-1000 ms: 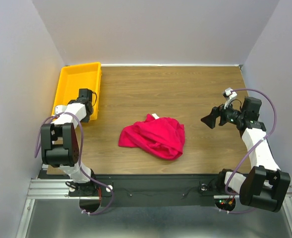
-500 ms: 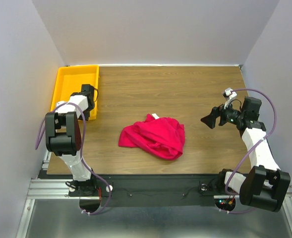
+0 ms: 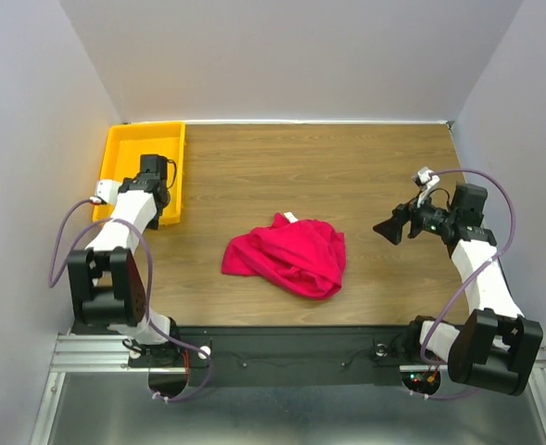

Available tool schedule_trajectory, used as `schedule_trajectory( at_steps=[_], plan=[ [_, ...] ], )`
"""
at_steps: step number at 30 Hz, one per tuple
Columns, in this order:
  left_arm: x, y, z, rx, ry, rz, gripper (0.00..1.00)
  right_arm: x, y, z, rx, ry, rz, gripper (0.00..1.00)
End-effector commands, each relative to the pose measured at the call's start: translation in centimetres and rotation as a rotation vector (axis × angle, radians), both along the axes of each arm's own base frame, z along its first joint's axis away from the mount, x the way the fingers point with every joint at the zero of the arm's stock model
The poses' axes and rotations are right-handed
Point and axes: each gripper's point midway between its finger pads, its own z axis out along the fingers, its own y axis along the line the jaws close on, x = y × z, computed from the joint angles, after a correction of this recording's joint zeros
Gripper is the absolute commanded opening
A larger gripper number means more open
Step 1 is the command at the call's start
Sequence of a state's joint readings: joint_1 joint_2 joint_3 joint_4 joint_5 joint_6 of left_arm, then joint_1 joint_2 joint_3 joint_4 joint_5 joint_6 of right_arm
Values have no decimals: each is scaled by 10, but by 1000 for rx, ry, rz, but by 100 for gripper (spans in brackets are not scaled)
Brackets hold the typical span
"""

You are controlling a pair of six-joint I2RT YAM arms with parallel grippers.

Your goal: Fold and stack the t-shirts

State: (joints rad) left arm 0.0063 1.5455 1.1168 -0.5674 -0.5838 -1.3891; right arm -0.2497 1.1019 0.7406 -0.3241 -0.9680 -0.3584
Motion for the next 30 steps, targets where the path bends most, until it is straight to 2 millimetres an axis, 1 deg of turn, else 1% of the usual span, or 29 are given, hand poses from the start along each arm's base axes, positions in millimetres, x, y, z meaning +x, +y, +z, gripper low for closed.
schedule_trajectory(
  at_steps=[1,2,3,4,5,6,8,9,10,12,13,14,15,16,19,20,21,22,24,25,28,29,30],
  plan=[
    [-15,-9,32,36,-47,-172,76,-16,18,8,32,-68,187,100],
    [-21,-10,29,66,-14,-240,77,-20,23,7,35,-60,226,100],
    [-22,-12,33,80,-20,-287,78,-25,33,5,31,-1,274,100],
    [-20,-20,44,79,-85,-353,78,-24,37,1,-11,-8,316,100],
    [-22,-23,49,132,-69,-470,79,-25,42,-3,-35,15,340,100],
    [-21,-38,63,122,-140,-575,79,-24,53,-9,-75,57,379,100],
    [-17,-54,74,201,-212,-765,79,-22,63,-11,-95,90,396,100],
    [-18,-62,80,190,-267,-801,80,-21,68,-13,-99,109,405,100],
    [-23,-75,96,222,-330,-903,84,-18,82,-13,-120,126,439,100],
    [-26,-91,107,256,-415,-1013,85,-17,95,-19,-137,189,442,100],
    [-30,-105,120,274,-481,-1098,88,-17,109,-23,-163,223,463,99],
    [-31,-112,123,282,-513,-1143,91,-17,115,-27,-182,240,464,99],
    [-33,-118,127,282,-540,-1178,91,-16,124,-31,-214,246,467,98],
    [-35,-130,132,277,-575,-1245,91,-12,129,-35,-211,285,457,96],
    [-37,-142,125,238,-586,-1319,91,-8,140,-44,-227,325,454,90],
    [-38,-146,121,233,-587,-1343,91,-6,143,-49,-235,346,453,85],
    [-39,-148,121,225,-593,-1357,91,-7,146,-53,-247,352,458,84],
    [-41,-154,120,209,-604,-1389,92,-11,153,-56,-264,357,475,81],
    [-43,-160,118,201,-612,-1428,91,-16,158,-58,-276,358,490,64],
    [-45,-164,116,189,-616,-1455,91,-19,159,-60,-286,370,487,38],
    [-50,-171,111,159,-620,-1501,92,-22,154,-57,-310,349,465,1],
    [-52,-172,108,151,-620,-1510,92,-23,152,-56,-322,328,473,0],
    [-54,-176,106,133,-623,-1530,92,-30,150,-47,-313,297,489,1]
  ],
)
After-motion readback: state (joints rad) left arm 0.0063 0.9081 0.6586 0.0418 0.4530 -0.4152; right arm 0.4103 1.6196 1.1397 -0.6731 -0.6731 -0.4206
